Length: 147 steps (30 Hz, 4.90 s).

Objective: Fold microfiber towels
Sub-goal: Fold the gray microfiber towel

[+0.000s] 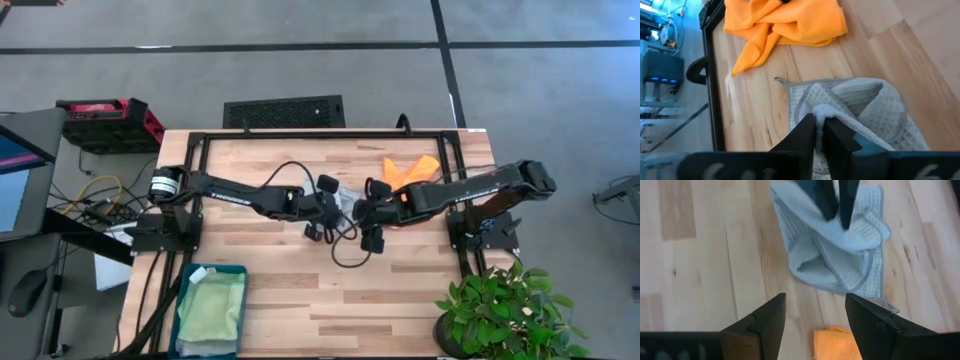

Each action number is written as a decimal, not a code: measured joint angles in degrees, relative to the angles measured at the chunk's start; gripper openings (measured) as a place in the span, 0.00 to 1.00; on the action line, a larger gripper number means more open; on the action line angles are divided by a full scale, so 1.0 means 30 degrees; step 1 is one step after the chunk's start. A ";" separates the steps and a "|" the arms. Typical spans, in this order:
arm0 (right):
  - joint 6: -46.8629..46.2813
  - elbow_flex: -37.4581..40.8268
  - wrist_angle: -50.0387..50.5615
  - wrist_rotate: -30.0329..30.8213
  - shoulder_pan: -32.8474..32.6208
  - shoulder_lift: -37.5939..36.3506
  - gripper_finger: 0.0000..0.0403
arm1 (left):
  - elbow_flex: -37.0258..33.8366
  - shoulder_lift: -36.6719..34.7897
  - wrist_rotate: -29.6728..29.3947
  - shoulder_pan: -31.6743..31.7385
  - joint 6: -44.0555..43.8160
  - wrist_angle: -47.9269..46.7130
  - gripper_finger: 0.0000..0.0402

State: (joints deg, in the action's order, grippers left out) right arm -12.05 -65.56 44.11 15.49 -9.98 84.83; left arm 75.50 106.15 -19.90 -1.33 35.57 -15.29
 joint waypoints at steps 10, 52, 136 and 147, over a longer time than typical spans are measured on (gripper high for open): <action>0.0000 -0.0007 -0.0123 0.0007 -0.0007 -0.0048 0.57 | 0.0000 0.0000 0.0722 0.0075 -0.0759 0.0280 0.33; 0.3472 0.1252 -0.4691 -0.0251 0.0569 -0.0026 0.57 | 0.4095 -0.2843 0.2796 0.0413 -0.7083 -1.3294 0.43; 0.7681 -0.5013 -0.3911 -0.2149 0.7050 1.0261 0.57 | 0.4080 -0.7337 0.0021 -0.1739 -1.3327 -1.7077 0.43; 0.7683 -0.4528 -0.4546 -0.2215 0.7242 1.0254 0.57 | 0.4080 -0.7337 0.0035 -0.1747 -1.3595 -1.7077 0.43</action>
State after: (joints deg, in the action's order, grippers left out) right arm 10.99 -79.14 30.47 8.84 11.75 115.59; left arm 87.74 84.14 -19.79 -6.57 -5.21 -66.52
